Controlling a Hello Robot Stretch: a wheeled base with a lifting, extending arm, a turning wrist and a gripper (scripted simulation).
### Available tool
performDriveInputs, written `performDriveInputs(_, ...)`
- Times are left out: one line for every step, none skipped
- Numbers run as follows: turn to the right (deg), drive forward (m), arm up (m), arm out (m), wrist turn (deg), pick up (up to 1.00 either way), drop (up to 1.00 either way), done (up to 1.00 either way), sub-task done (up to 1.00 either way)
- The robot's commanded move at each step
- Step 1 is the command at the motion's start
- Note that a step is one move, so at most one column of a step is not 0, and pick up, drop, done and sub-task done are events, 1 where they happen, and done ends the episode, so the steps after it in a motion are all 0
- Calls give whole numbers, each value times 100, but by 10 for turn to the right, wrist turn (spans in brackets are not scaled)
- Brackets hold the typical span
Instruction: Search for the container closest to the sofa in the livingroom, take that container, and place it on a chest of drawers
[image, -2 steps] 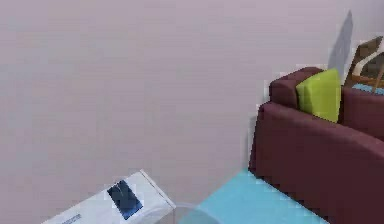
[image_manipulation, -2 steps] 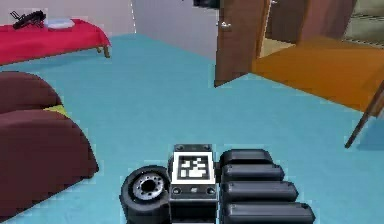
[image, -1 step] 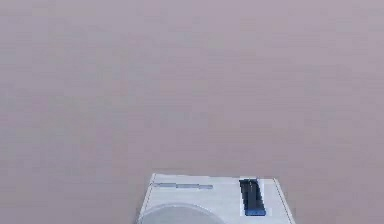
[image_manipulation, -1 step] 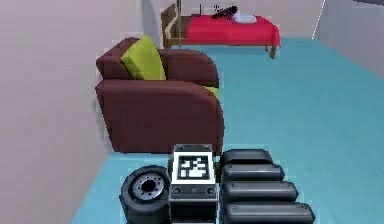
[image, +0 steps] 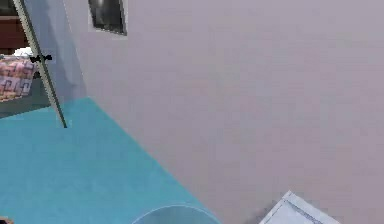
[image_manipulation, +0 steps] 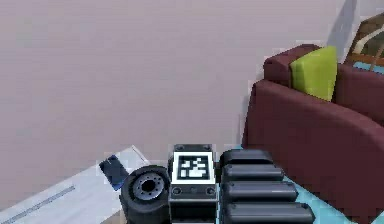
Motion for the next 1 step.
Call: performDriveInputs(-450, 0, 0, 0, 0, 0, 0, 0, 0)
